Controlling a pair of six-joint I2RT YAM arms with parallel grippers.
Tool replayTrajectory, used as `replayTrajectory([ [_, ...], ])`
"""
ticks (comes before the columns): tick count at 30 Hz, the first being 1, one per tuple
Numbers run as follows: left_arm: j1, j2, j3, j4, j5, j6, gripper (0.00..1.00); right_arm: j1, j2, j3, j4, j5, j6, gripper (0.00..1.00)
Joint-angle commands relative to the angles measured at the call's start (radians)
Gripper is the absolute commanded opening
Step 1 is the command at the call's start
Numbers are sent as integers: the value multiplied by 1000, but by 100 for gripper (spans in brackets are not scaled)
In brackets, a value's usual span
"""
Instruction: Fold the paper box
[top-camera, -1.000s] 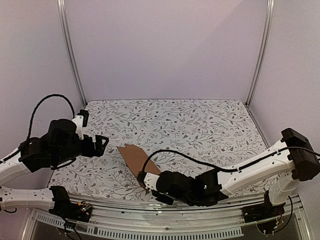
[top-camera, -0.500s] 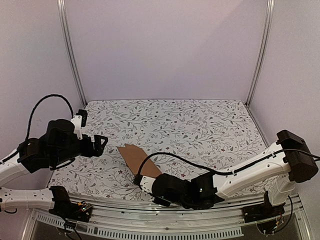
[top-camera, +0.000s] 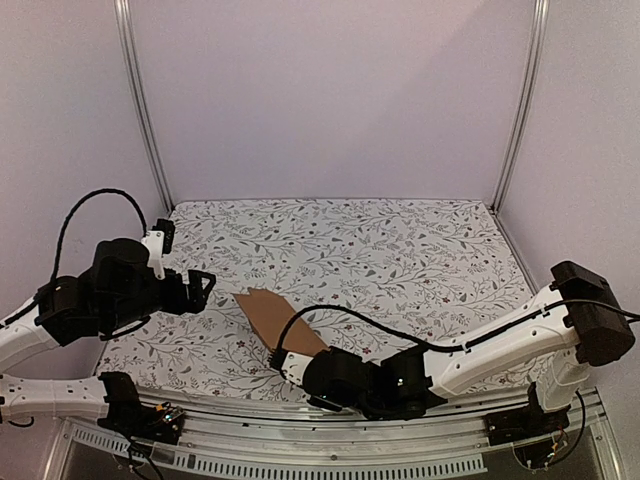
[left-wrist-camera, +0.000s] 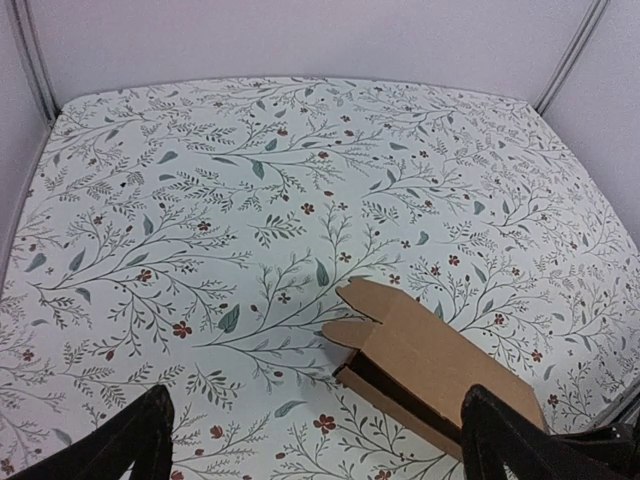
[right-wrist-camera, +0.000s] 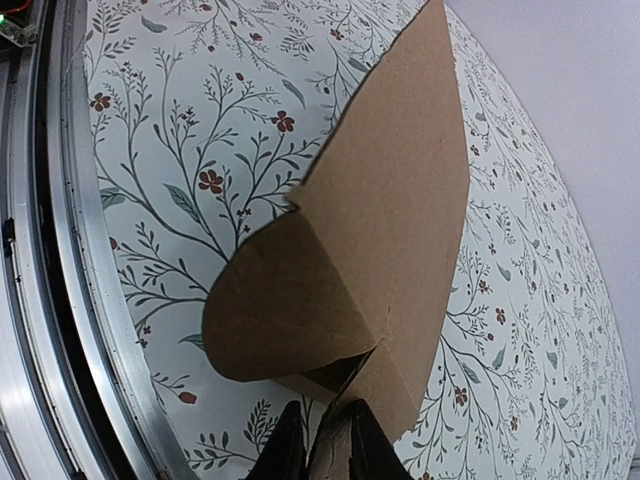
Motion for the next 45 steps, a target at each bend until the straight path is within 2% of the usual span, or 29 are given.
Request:
replayTrajectory([
  [1,14,-10,-15,-3,-13,4,98,5,20,15,-18,32,8,15],
  [11,14,-11,-9,-5,-17,-1,98,5,7,7,-28,101,3,1],
  [16,14,-6,-5,-5,-17,-3,98,4,-13,-7,-23,122,-19,0],
  [20,14,8,-4,-4,-13,-9,97,-25,-61,-51,-15,74,-41,0],
  [30,14,72,-23,51,-8,-5,97,-144,-279,-211,-15,-163,-77,0],
  [37,21,122,-95,242,81,77,94,-202,-420,-281,-44,-293,-85,0],
  [45,89,147,-273,574,343,132,87,-238,-521,-337,-53,-370,-52,0],
])
